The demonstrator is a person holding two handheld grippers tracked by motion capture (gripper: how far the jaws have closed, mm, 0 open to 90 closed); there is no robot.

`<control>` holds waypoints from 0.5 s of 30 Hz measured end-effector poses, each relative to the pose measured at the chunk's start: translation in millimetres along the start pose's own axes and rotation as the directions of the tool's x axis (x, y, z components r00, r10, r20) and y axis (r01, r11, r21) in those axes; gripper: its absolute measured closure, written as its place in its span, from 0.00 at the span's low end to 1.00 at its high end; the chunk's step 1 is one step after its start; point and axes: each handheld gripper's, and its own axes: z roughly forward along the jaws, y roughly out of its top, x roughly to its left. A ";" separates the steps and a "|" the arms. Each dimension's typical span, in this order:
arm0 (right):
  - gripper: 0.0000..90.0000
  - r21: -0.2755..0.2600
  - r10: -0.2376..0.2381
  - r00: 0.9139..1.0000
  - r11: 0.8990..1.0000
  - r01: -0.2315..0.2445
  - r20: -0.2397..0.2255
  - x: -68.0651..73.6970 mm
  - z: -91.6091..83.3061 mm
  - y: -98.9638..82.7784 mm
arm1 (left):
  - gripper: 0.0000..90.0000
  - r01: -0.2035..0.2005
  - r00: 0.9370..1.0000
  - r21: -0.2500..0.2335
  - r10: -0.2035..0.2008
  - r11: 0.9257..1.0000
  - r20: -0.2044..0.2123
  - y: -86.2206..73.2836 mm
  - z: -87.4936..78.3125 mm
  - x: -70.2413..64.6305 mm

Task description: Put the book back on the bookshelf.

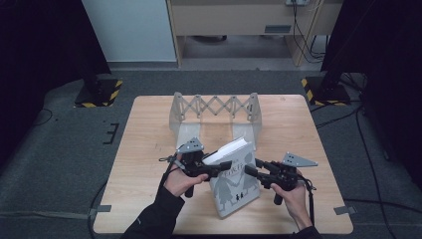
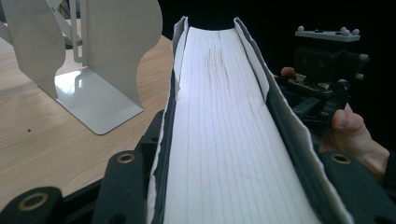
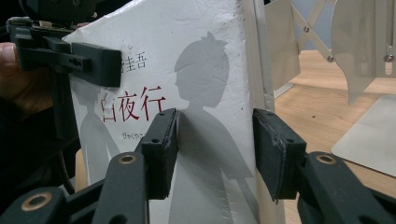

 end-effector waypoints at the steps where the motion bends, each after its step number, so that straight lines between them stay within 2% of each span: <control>1: 0.58 -0.001 0.000 1.000 1.000 0.000 0.002 0.1 0.3 -0.1 | 0.53 0.002 1.000 0.001 -0.002 1.000 0.000 0.0 0.0 0.4; 7: 0.57 -0.003 0.016 1.000 1.000 -0.016 -0.003 -0.8 0.6 -0.1 | 0.55 -0.001 1.000 -0.001 0.001 1.000 -0.001 -0.5 -0.7 -1.6; 10: 0.56 0.000 0.046 0.999 0.999 -0.046 -0.008 -2.8 -0.1 -1.2 | 0.55 0.006 1.000 -0.010 -0.006 1.000 -0.012 -2.1 -1.6 -3.3; 12: 0.56 0.003 0.043 0.999 0.999 -0.043 0.007 -4.6 -1.8 -1.4 | 0.55 0.018 1.000 -0.018 -0.018 1.000 -0.017 -3.5 -2.5 -2.8; 15: 0.54 -0.009 0.064 0.997 0.998 -0.064 0.038 -10.2 -8.6 -1.8 | 0.56 0.039 0.999 -0.027 -0.040 0.999 -0.022 -5.1 -3.6 -1.5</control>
